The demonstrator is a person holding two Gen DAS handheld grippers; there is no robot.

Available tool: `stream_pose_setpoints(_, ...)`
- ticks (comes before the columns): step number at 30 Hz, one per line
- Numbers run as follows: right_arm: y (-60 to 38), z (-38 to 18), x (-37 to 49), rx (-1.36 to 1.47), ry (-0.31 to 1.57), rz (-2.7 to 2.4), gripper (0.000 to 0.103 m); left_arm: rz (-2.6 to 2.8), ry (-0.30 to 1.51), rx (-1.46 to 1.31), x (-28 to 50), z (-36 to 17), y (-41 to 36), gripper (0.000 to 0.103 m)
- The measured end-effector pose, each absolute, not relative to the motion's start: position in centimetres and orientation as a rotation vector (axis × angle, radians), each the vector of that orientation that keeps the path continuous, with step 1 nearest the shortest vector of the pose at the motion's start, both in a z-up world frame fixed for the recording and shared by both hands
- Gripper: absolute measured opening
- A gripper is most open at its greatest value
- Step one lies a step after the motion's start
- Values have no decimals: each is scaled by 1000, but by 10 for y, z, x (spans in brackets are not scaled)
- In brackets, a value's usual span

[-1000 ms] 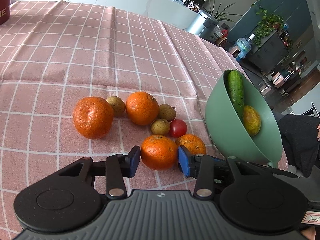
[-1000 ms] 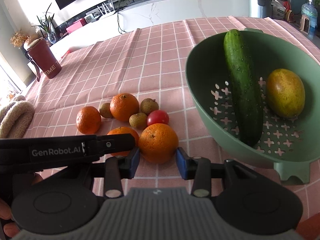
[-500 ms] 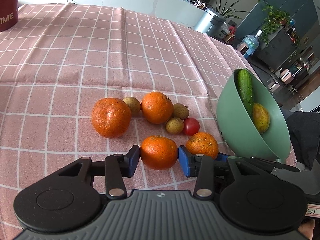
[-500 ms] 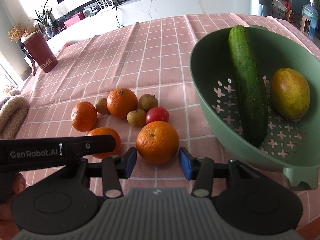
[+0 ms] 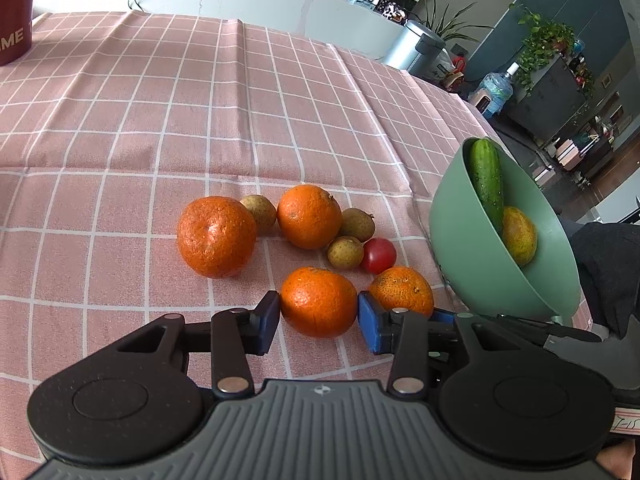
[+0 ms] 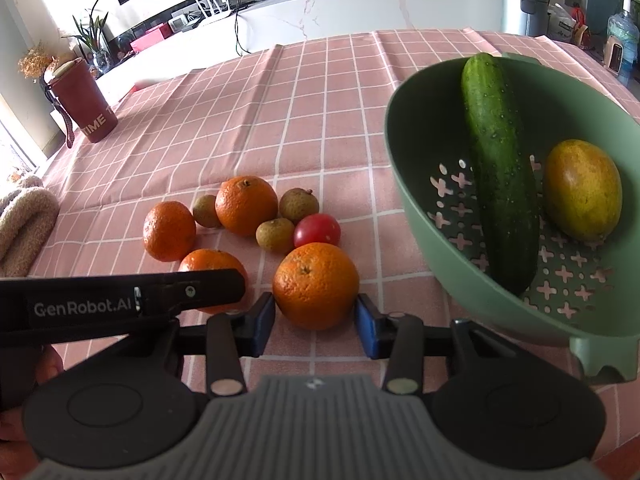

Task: Organize fruits
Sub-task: 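Carry the orange in the left gripper while the right gripper carries its orange over the colander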

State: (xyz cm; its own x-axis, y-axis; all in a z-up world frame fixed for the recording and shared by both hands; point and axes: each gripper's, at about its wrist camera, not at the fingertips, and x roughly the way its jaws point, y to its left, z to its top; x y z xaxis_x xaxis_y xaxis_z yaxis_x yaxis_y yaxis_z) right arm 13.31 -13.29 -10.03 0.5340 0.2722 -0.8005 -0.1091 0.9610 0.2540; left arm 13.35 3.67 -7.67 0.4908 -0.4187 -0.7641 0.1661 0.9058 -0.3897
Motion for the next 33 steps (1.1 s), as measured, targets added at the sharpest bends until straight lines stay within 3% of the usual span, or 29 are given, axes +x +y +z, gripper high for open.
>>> stream_pose_setpoints(15, -145, -53, 86, 178, 871, 358, 38, -323, 865, -309, 89, -22, 39, 47)
stream_pose_setpoints(25, -206, 2, 65, 167, 825, 389, 38, -453, 824, -271, 91, 19, -22, 47)
stream_pose_setpoints(33, -264, 12, 84, 62, 901, 374, 38, -524, 901, -168, 122, 24, -83, 47)
